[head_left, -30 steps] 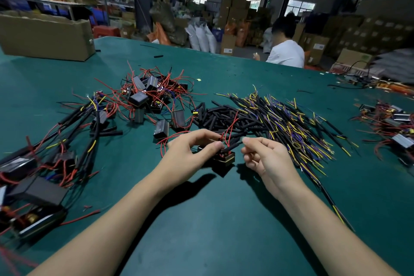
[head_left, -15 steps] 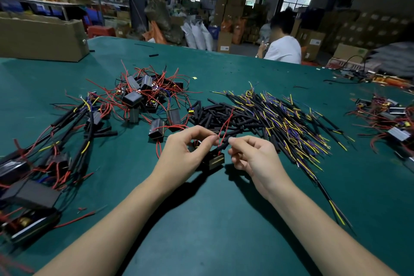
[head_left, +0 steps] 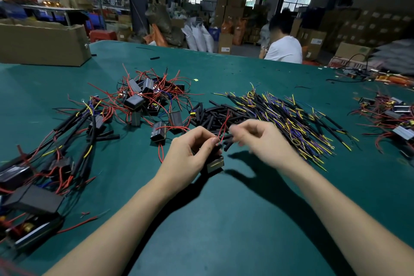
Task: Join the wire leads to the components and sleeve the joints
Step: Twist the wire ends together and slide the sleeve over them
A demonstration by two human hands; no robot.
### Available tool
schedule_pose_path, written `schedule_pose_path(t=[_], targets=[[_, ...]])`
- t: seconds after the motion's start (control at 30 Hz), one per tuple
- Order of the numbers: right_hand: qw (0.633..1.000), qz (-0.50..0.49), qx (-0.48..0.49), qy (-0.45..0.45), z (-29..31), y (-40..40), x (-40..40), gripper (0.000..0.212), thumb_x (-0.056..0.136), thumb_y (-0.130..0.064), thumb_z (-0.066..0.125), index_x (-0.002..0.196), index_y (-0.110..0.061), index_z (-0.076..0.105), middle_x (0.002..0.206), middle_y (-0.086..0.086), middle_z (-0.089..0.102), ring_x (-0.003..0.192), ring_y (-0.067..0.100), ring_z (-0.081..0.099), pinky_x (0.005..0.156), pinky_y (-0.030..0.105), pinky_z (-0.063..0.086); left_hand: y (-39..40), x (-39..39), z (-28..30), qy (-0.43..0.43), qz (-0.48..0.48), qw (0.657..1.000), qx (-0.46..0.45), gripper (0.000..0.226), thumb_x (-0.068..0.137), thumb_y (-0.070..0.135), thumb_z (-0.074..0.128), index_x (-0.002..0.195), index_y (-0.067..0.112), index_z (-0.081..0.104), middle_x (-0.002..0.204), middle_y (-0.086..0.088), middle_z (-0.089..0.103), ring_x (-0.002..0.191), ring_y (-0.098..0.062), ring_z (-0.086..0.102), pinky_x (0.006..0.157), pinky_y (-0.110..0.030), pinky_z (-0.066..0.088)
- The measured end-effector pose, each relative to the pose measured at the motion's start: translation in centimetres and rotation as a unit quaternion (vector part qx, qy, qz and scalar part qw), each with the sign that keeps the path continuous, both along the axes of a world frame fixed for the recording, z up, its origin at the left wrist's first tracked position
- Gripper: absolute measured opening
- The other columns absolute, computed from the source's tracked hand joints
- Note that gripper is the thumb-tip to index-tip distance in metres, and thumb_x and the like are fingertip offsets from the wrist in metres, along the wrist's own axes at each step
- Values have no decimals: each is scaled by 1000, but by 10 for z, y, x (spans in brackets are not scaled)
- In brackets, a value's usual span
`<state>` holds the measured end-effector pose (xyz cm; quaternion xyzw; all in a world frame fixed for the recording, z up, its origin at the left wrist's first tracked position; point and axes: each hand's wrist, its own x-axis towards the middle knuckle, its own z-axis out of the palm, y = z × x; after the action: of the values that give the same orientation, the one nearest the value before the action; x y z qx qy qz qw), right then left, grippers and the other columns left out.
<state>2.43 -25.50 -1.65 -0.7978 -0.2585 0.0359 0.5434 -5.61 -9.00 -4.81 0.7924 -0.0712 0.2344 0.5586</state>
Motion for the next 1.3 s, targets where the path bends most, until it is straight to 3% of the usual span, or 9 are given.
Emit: schedule_pose_path(t=[0.07, 0.17, 0.27, 0.43, 0.5, 0.63, 0.9, 1.07, 1.3], targets=[[990, -99, -60, -79, 2, -12, 29, 39, 86, -51, 60, 78, -14, 68, 73, 4, 68, 67, 8, 56, 61, 22, 41, 1, 1, -1, -3, 12, 1000, 16, 11, 93, 14, 59, 83, 12, 64, 77, 1, 72, 73, -10, 67, 72, -21, 52], [911, -275, -263, -159, -1, -31, 67, 24, 92, -35, 57, 87, -14, 68, 86, 5, 68, 85, 26, 61, 69, 30, 41, 2, 2, -1, -4, 20, 999, 29, 12, 93, 15, 60, 82, 14, 65, 77, 3, 71, 73, -12, 66, 73, -24, 51], [856, -292, -394, -164, -12, -36, 81, 22, 91, -28, 55, 90, -9, 66, 93, 13, 67, 90, 34, 62, 67, 32, 40, 2, 2, 0, 1, 19, 999, 26, 12, 93, 15, 60, 82, 15, 65, 77, 3, 72, 73, -11, 66, 73, -25, 52], [853, -308, -405, -118, -15, -24, 86, 13, 89, -17, 56, 81, -8, 51, 84, 12, 54, 85, 35, 57, 66, 31, 39, 2, 3, 0, 0, 17, 999, 29, 11, 92, 14, 60, 82, 14, 66, 77, 2, 72, 73, -12, 66, 73, -25, 51], [869, -304, -384, -71, -12, -20, 88, 10, 86, -12, 56, 76, -9, 53, 83, 13, 55, 80, 33, 52, 65, 30, 37, 2, 3, 0, -1, 19, 999, 30, 11, 92, 14, 61, 82, 14, 66, 77, 3, 72, 73, -11, 66, 72, -23, 51], [905, -305, -295, -19, -8, -18, 87, 13, 81, -12, 60, 68, -14, 60, 93, 11, 65, 95, 31, 57, 70, 29, 41, 1, 3, 0, -1, 15, 1000, 20, 12, 92, 12, 61, 81, 13, 65, 75, 4, 71, 70, -6, 65, 69, -16, 50], [933, -295, -175, -110, -5, -18, 83, 6, 88, -25, 61, 84, -21, 63, 77, 1, 59, 81, 24, 52, 68, 28, 36, 2, 3, 1, -2, 16, 1000, 21, 12, 92, 13, 61, 82, 11, 67, 76, 4, 71, 72, -12, 67, 72, -26, 53], [964, -224, 42, -137, 24, -14, 63, 6, 90, -21, 64, 84, -20, 65, 64, -2, 63, 58, 10, 50, 61, 21, 39, 2, 3, 1, 19, 14, 1000, 16, 13, 92, 16, 60, 84, 10, 68, 78, 0, 72, 77, -17, 68, 76, -31, 54], [979, -30, 190, 72, 55, -8, 22, 13, 96, -20, 54, 93, -16, 66, 61, -2, 62, 52, 9, 52, 49, 14, 40, 1, 1, 1, 35, 1, 999, -13, 14, 93, 17, 60, 84, 14, 70, 80, 1, 73, 78, -13, 69, 78, -27, 54]])
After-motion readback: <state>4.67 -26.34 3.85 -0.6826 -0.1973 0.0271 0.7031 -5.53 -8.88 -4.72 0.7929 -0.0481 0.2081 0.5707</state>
